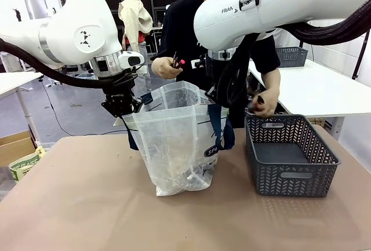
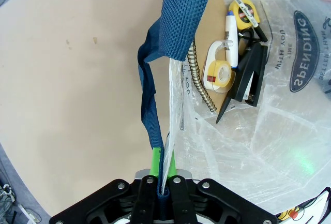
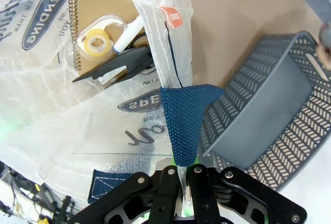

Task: Transfer purchased items from the store into the shopping bag.
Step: Move the Reusable shopping bag to the right side of the table.

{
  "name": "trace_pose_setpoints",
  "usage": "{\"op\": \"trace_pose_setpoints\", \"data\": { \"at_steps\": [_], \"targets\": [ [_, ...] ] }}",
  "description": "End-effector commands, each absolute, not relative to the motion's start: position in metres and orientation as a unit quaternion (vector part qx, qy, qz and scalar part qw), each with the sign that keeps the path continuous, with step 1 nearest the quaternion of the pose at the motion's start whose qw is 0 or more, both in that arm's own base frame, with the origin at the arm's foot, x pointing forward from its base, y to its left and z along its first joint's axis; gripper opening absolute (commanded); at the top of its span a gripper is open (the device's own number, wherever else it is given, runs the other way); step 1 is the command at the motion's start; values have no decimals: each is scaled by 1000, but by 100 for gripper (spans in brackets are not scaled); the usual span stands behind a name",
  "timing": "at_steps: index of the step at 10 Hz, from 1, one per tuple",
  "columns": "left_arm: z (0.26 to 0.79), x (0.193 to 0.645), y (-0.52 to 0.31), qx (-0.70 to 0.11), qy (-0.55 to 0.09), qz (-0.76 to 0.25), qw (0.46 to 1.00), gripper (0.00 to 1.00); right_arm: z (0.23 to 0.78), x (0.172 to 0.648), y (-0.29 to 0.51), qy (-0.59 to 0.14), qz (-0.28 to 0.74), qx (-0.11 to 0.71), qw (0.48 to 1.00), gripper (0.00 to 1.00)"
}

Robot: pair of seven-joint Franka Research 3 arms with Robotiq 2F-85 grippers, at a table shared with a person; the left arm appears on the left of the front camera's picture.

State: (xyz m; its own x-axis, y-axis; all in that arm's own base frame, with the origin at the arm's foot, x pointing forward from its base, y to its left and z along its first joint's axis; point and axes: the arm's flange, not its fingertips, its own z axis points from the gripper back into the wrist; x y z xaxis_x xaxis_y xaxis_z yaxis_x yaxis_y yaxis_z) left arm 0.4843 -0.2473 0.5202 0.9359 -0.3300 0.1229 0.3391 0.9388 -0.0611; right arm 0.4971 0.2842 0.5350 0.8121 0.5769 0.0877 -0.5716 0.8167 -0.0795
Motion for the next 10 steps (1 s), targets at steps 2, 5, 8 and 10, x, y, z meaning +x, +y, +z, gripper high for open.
{"op": "trace_pose_setpoints", "data": {
  "at_steps": [2,5,8,10],
  "targets": [
    [520,484,-247,-41,-55,-170,983,0,534,497,284,-53,301,-25,952,0],
    [520,484,-247,-41,-55,-170,983,0,534,497,284,-53,301,-25,952,0],
    [520,484,-247,-41,-55,-170,983,0,534,497,284,-53,301,-25,952,0],
    [520,484,-247,-41,-55,-170,983,0,534,497,284,-53,301,-25,952,0]
  ]
}}
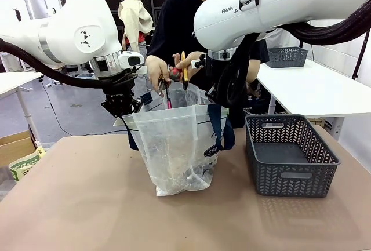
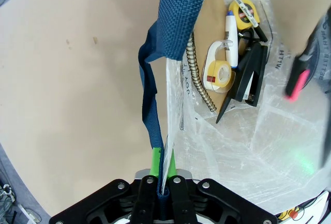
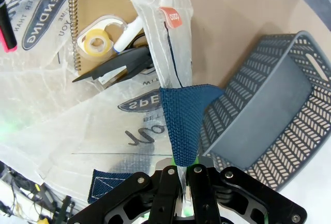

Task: Transfer purchased items from the store into the shopping bag.
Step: Move the Reusable shopping bag to the right side of the table.

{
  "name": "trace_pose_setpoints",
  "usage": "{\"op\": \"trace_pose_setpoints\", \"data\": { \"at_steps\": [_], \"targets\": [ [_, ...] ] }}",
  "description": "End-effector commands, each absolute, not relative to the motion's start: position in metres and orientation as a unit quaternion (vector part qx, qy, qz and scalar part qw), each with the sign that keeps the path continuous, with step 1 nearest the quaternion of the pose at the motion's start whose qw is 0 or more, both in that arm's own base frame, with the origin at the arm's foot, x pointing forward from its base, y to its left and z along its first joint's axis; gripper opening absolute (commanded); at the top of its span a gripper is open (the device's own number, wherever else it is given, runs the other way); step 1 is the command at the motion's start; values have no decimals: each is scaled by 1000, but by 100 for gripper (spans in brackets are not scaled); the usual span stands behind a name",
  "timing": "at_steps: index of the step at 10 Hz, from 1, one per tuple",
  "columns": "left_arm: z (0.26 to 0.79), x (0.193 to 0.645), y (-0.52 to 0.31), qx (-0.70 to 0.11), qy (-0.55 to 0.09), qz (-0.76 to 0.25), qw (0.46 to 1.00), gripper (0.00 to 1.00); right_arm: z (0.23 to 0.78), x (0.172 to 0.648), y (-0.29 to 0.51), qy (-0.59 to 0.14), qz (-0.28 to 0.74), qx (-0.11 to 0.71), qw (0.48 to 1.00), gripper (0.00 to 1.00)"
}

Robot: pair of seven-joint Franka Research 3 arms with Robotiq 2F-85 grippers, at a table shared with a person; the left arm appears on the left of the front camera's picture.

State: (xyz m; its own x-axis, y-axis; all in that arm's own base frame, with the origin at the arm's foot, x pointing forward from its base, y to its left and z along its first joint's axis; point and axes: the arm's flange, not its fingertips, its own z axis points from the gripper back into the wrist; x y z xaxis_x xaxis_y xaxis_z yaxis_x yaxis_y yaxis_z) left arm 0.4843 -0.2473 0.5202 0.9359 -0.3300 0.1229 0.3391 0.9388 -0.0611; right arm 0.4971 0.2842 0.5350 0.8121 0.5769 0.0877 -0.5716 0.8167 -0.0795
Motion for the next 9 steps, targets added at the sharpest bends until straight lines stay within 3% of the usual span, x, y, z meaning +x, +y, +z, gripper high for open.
{"op": "trace_pose_setpoints", "data": {
  "at_steps": [1,9],
  "targets": [
    [520,484,-247,-41,-55,-170,983,0,534,497,284,-53,301,-25,952,0],
    [520,484,-247,-41,-55,-170,983,0,534,497,284,-53,301,-25,952,0]
  ]
}}
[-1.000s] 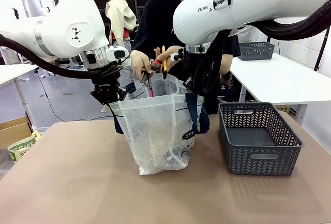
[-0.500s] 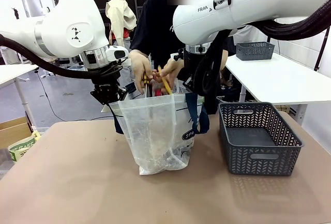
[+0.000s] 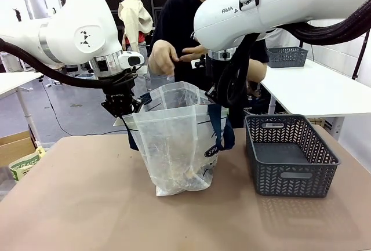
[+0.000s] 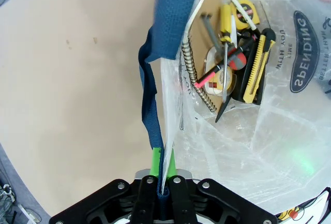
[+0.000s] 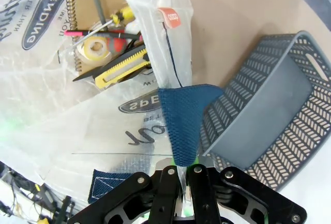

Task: Transfer purchased items from the store into the shopping bag.
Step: Move the Reusable shopping bag to the right side of the table.

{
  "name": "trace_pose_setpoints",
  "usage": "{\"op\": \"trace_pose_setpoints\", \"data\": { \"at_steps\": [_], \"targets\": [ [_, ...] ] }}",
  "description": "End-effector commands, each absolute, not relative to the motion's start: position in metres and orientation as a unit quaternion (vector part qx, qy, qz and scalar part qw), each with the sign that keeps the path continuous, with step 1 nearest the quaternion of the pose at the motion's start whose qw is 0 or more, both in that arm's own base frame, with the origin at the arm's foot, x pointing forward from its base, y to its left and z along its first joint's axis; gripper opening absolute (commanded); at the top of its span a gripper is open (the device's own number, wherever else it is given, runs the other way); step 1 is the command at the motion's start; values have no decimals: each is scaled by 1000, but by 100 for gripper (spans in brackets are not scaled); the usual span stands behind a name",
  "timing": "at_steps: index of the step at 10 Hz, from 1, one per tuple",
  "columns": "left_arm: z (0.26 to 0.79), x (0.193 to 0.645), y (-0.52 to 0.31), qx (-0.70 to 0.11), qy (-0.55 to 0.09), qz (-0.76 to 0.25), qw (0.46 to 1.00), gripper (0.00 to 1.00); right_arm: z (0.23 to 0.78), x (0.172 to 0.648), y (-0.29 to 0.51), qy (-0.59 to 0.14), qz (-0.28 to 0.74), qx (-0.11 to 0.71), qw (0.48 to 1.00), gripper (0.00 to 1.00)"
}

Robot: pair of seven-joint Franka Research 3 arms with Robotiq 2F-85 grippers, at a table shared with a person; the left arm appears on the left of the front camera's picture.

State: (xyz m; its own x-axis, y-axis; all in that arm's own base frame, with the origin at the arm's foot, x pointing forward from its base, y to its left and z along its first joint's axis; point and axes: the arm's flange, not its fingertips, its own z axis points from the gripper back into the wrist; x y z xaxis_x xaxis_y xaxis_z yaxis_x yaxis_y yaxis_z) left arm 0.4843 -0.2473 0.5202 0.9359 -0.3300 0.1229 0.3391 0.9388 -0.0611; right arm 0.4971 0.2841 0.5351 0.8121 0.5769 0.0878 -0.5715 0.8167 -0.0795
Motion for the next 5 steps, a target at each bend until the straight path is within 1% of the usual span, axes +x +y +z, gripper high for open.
{"op": "trace_pose_setpoints", "data": {
  "at_steps": [1,5],
  "targets": [
    [520,484,-247,-41,-55,-170,983,0,534,497,284,-53,301,-25,952,0],
    [520,484,-247,-41,-55,-170,983,0,534,497,284,-53,301,-25,952,0]
  ]
}}
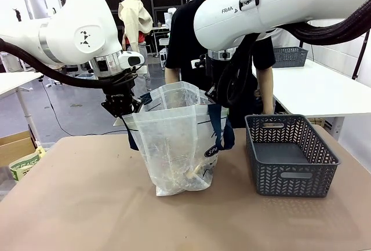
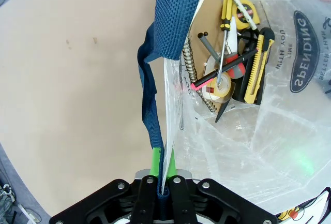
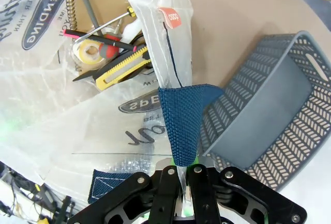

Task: Transfer purchased items from the store into the shopping bag.
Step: Move the Reusable shopping bag to the right side of the table.

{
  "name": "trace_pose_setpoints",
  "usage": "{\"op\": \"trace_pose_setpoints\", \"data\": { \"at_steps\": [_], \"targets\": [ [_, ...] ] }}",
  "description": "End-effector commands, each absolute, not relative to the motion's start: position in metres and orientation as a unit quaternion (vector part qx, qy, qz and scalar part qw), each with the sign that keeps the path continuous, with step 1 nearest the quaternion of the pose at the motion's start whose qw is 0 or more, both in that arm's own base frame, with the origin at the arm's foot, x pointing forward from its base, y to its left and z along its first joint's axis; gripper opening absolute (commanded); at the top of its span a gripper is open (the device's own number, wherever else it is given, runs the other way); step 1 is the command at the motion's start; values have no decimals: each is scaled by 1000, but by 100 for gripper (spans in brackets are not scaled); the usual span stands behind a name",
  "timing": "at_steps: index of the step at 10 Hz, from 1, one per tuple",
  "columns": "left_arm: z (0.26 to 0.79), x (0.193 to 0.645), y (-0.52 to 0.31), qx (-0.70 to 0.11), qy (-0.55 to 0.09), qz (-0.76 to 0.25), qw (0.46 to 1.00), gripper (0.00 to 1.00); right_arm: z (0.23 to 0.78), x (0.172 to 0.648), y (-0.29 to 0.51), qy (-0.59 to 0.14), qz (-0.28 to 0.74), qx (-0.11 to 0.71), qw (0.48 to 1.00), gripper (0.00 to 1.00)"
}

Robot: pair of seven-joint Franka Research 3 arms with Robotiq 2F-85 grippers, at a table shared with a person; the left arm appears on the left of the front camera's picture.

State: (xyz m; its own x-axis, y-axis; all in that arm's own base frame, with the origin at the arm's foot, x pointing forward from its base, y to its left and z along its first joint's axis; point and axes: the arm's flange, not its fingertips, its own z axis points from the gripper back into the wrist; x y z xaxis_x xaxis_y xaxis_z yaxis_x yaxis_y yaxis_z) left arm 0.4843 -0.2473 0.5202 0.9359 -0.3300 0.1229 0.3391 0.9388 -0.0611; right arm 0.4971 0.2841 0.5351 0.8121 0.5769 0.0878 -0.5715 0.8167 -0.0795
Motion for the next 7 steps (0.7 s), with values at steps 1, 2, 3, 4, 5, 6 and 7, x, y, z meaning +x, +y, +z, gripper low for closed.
{"op": "trace_pose_setpoints", "data": {
  "at_steps": [1,2,3,4,5,6,7],
  "targets": [
    [520,484,-247,-41,-55,-170,983,0,534,497,284,-53,301,-25,952,0],
    [520,484,-247,-41,-55,-170,983,0,534,497,284,-53,301,-25,952,0],
    [520,484,-247,-41,-55,-170,983,0,534,497,284,-53,301,-25,952,0],
    [520,484,-247,-41,-55,-170,983,0,534,497,284,-53,301,-25,952,0],
    [520,484,-247,-41,-55,-170,983,0,534,497,284,-53,301,-25,952,0],
    [520,484,-247,-41,-55,-170,983,0,534,497,284,-53,301,-25,952,0],
    [520,484,-247,-41,-55,-170,983,0,534,497,284,-53,301,-25,952,0]
  ]
}}
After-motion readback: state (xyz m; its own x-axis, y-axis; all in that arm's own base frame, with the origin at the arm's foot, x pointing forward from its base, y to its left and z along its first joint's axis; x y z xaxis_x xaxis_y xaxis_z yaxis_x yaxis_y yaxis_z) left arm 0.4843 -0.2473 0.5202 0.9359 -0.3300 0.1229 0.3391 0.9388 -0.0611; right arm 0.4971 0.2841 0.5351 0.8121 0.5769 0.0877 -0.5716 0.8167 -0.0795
